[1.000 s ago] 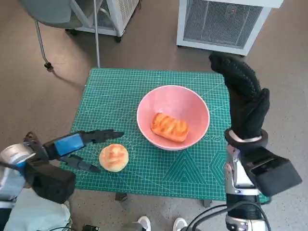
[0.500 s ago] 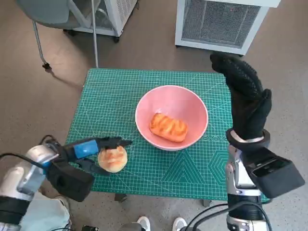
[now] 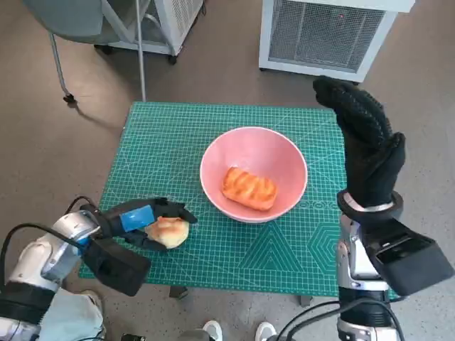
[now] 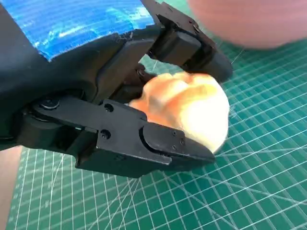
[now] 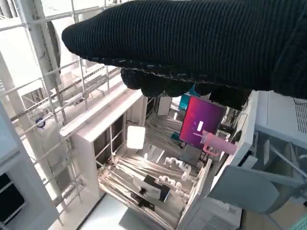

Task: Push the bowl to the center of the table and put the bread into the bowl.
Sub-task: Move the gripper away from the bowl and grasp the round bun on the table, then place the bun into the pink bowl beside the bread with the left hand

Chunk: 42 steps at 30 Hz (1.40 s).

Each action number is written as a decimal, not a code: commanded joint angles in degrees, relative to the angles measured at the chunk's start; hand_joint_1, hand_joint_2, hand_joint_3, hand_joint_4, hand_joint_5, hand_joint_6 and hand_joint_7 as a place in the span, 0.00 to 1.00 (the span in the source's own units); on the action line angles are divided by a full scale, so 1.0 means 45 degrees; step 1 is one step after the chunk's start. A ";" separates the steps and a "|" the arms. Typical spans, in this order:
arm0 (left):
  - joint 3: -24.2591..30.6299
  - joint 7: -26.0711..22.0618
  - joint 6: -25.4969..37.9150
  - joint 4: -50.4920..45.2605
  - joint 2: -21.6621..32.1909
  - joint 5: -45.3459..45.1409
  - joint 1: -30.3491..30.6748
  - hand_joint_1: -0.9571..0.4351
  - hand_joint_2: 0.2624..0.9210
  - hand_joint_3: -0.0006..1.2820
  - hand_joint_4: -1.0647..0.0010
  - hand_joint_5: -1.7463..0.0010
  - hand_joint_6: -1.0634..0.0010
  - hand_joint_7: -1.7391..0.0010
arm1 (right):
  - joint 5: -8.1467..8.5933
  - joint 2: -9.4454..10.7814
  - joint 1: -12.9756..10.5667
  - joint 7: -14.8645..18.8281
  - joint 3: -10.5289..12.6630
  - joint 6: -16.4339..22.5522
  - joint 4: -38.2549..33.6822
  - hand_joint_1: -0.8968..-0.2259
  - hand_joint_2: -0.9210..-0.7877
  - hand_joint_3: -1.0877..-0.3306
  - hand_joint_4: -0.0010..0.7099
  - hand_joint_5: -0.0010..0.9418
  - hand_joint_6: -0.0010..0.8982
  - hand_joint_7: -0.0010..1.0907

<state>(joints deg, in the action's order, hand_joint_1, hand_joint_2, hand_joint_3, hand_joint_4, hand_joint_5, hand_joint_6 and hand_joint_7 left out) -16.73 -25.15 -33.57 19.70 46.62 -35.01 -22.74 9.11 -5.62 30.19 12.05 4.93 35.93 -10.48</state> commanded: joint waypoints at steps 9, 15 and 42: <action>0.3129 0.0318 -0.0757 -0.1759 0.0833 0.3411 -0.1001 0.69 1.00 0.09 0.46 0.28 0.40 0.31 | -0.0097 0.0033 -0.0315 -0.0106 0.0127 0.0011 -0.0238 0.68 0.00 0.59 0.43 0.13 0.00 0.70; 0.4263 0.1482 -0.0952 -0.2259 0.0269 0.3924 -0.1905 0.69 1.00 0.08 0.43 0.31 0.40 0.31 | -0.0054 0.0023 -0.0271 -0.0091 0.0163 0.0005 -0.0290 0.68 0.00 0.59 0.43 0.13 0.00 0.70; 0.0613 0.2844 -0.0991 0.1170 -0.3502 0.0556 -0.7645 0.69 1.00 0.06 0.41 0.33 0.38 0.32 | -0.0003 0.0121 -0.0322 -0.0046 0.0114 0.0072 -0.0242 0.66 0.00 0.60 0.41 0.16 0.00 0.70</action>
<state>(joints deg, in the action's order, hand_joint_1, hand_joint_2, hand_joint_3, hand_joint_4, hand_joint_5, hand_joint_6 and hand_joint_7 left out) -11.71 -12.90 -38.13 21.85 32.32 -30.01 -54.40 8.91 -5.33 30.07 11.99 5.53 36.64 -11.38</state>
